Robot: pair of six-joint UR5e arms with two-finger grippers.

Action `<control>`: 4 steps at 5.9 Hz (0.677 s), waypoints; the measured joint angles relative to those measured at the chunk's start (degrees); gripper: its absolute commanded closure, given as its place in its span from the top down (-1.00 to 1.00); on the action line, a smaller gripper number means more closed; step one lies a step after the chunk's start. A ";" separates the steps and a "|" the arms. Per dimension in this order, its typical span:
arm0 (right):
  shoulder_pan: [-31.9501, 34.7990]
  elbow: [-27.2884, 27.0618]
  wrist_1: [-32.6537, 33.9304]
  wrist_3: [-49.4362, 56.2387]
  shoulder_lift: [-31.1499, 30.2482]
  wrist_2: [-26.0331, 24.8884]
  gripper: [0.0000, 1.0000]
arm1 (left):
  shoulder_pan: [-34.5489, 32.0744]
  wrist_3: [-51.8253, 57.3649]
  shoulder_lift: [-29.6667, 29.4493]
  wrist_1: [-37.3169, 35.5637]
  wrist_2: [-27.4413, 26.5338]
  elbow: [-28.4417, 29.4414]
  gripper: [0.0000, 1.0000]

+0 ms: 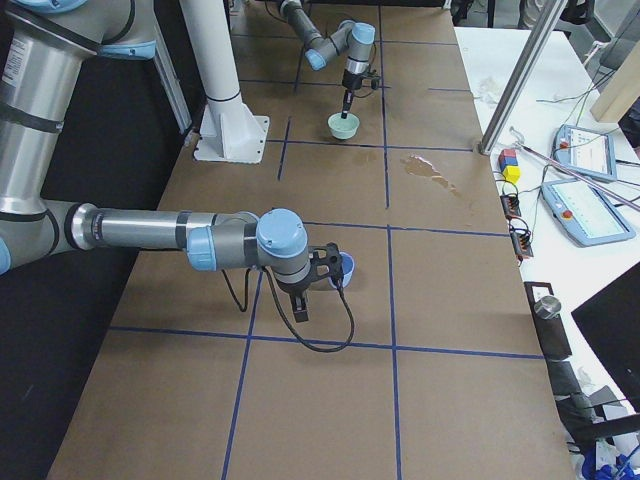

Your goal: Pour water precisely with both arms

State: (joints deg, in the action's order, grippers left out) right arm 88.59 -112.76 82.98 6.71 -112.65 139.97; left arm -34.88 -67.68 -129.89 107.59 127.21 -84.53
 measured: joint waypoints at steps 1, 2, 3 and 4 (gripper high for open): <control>0.00 -0.04 -0.29 -0.02 -0.02 0.03 0.99 | 1.29 -0.71 -1.52 -0.02 -1.40 1.52 -1.00; 0.00 -0.07 -0.40 -0.02 -0.02 0.04 0.99 | 1.99 -1.05 -2.81 -0.02 -1.94 2.84 -0.96; -0.01 -0.08 -0.43 -0.03 -0.02 0.07 0.98 | 2.25 -1.12 -3.66 0.01 -2.09 3.77 -0.91; -0.05 -0.09 -0.44 -0.08 -0.02 0.11 0.99 | 2.31 -1.03 -3.93 0.05 -2.15 4.08 -0.89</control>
State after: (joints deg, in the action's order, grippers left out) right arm 88.54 -112.85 82.53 6.63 -112.68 140.08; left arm -32.56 -68.71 -133.82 107.64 125.05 -80.45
